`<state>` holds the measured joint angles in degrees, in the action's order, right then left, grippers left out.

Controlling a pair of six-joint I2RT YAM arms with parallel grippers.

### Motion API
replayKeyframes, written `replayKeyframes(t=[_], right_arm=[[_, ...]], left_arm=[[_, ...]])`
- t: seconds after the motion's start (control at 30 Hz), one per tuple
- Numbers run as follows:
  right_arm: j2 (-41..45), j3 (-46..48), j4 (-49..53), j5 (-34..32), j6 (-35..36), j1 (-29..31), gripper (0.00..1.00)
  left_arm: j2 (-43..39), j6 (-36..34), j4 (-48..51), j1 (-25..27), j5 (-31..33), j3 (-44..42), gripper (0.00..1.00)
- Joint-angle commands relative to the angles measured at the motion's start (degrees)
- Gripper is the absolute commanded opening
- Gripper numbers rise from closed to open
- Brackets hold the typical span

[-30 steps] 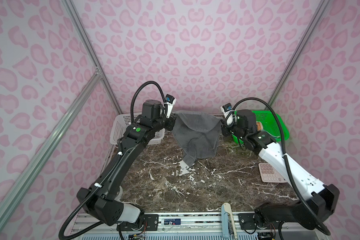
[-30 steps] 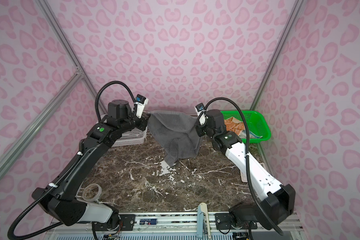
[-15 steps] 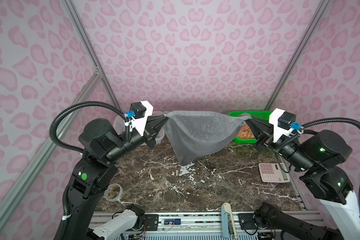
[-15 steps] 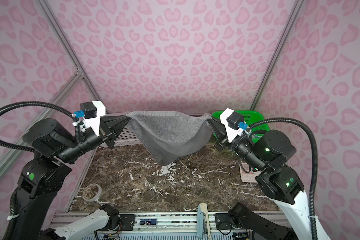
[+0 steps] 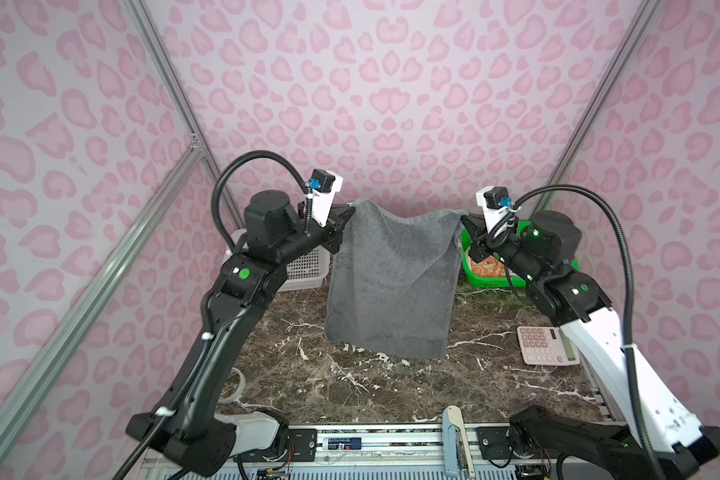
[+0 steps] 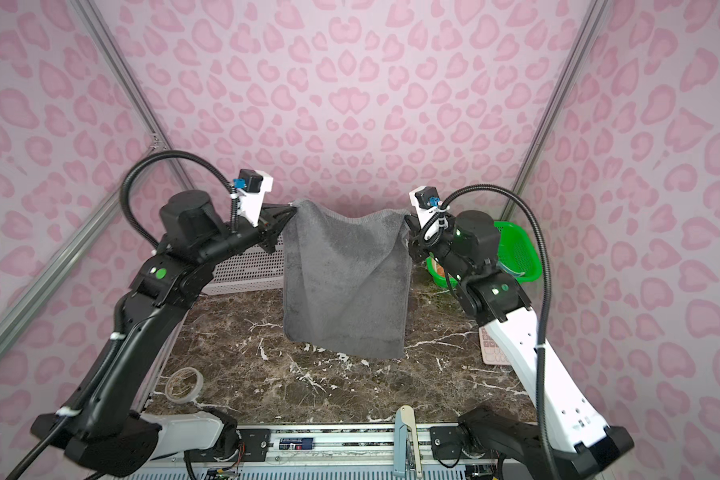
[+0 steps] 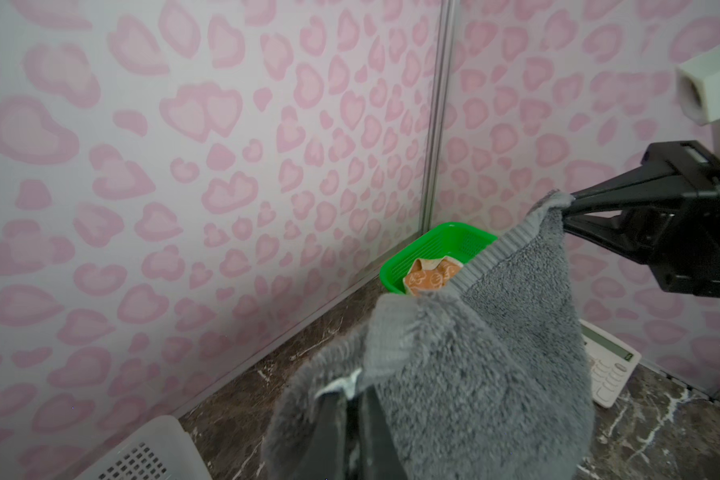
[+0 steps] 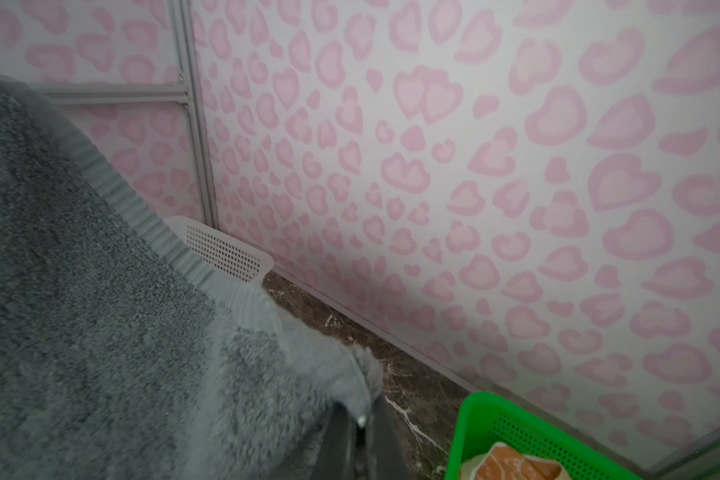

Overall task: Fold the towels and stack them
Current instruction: 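Lift the towel with both grippers and spread the corners apart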

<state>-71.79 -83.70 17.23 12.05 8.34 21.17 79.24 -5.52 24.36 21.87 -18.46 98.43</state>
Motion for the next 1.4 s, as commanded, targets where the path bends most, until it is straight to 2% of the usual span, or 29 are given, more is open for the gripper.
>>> replayKeyframes(t=[0.0,0.13,0.23,0.3,0.4,0.47,0.53,0.57,0.6,0.67,0.83,0.9,0.97,1.1,1.17,1.2,1.3,1.37], right_arm=[[-6.4,-4.6,-1.8,1.5,-2.9,-1.8,0.00],[-13.2,-11.8,0.1,0.0,-3.7,-2.7,0.00],[-15.1,-18.5,4.3,1.6,-3.9,-2.7,0.00],[-14.2,-21.6,7.1,2.7,-3.0,-1.7,0.00],[-9.7,-22.5,10.3,2.0,0.7,2.0,0.00],[-5.9,-22.1,12.9,0.7,3.5,5.7,0.00],[-0.9,-20.5,14.4,-1.3,6.1,11.0,0.00],[2.0,-18.9,14.6,-2.1,7.0,14.2,0.00],[4.9,-17.4,14.1,-2.3,7.3,16.6,0.00],[10.5,-14.4,12.3,-1.8,5.5,20.1,0.00],[19.0,-11.1,8.4,-0.4,1.8,22.5,0.00],[20.7,-9.9,5.9,-2.0,1.4,22.5,0.00],[21.4,-8.9,3.3,-4.0,2.7,22.5,0.00],[18.2,-9.5,0.2,-12.7,7.8,22.4,0.00],[14.4,-11.3,0.0,-17.7,11.0,21.6,0.00],[11.9,-12.8,0.7,-17.3,10.5,18.7,0.00],[5.3,-14.8,-0.3,-4.2,-0.3,1.8,0.00],[0.6,-15.0,-3.6,0.0,-4.3,-4.5,0.00]], left_arm=[[7.3,-0.2,-1.3,-2.1,-0.5,5.7,0.03],[13.8,-1.5,2.0,-2.4,1.9,13.6,0.03],[14.3,-0.5,6.2,-2.4,-1.2,19.4,0.03],[11.9,0.3,6.4,-2.3,-3.3,19.7,0.03],[5.7,0.3,5.7,-1.7,-5.9,17.4,0.03],[0.2,-0.9,5.3,-1.0,-9.8,13.9,0.03],[-5.3,-2.8,5.0,0.6,-13.3,10.3,0.03],[-8.2,-4.5,5.1,2.3,-12.4,9.0,0.03],[-10.6,-4.6,4.4,3.7,-11.7,8.2,0.03],[-15.3,-4.2,3.0,5.0,-15.3,7.1,0.03],[-21.2,-0.2,-0.4,5.5,-19.7,7.4,0.03],[-21.5,1.1,-1.5,5.5,-20.1,7.8,0.03],[-20.5,0.9,-1.4,5.5,-18.4,8.3,0.03],[-14.7,-2.2,-1.2,5.1,-7.9,9.7,0.03],[-10.2,-3.0,-1.2,3.7,-5.6,12.1,0.03],[-7.3,-2.6,-1.4,2.3,-5.5,13.8,0.03],[1.8,-0.5,-2.4,-2.0,-5.2,19.8,0.03],[8.2,0.0,-2.3,-4.0,-4.8,24.9,0.03]])
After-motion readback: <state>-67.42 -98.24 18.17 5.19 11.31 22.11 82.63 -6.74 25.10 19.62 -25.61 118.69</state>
